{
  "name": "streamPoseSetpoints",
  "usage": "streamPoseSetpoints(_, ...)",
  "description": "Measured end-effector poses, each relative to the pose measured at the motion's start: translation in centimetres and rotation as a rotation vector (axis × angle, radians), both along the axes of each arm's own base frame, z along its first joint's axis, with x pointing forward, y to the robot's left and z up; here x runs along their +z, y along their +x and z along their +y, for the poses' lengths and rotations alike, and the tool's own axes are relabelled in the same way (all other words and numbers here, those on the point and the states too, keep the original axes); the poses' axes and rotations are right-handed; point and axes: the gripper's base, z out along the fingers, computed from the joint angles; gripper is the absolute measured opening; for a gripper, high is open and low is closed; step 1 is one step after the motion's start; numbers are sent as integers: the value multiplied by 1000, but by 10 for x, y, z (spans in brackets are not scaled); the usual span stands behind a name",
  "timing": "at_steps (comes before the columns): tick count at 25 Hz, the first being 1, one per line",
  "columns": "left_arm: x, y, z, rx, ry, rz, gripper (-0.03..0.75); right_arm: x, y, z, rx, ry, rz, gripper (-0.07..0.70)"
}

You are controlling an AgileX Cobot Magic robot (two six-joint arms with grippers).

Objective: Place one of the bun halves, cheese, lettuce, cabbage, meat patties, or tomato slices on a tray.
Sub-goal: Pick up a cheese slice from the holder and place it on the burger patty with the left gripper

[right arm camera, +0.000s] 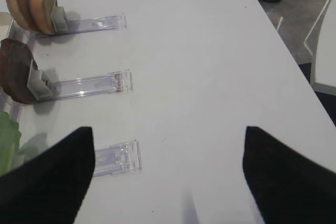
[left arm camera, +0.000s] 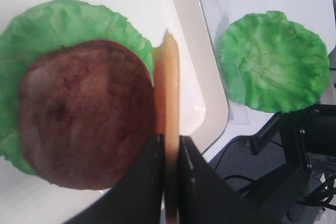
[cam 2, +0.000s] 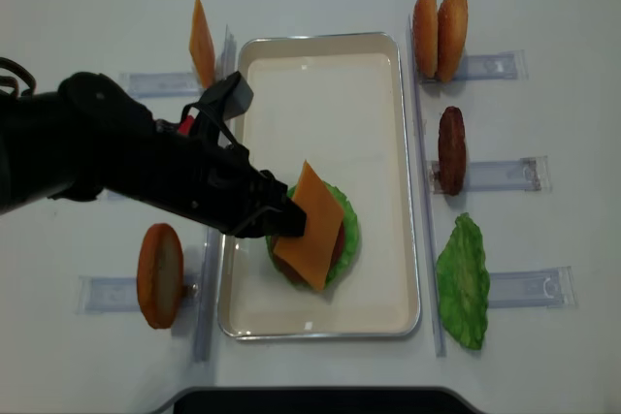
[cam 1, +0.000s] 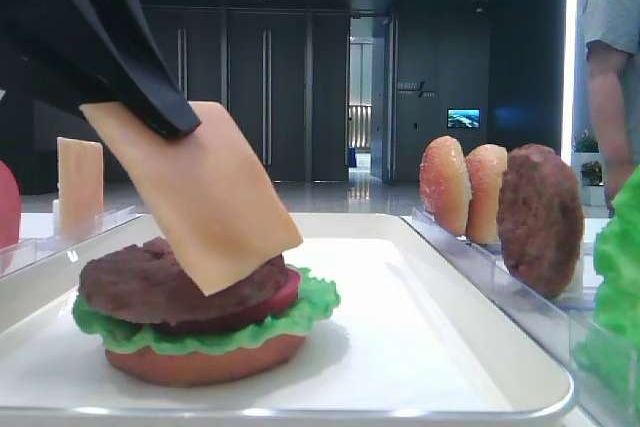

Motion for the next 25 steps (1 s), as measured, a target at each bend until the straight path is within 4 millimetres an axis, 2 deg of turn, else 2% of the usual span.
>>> streamPoseSetpoints(17,-3,0,5,-19,47,-4,41,0,0,0,0,0,0,549)
streamPoseSetpoints(20,-5,1,8,-10,83,-3,95,0,0,0,0,0,0,549)
streamPoseSetpoints(25,-7,8,22,49,121,5,293,0,0,0,0,0,0,549)
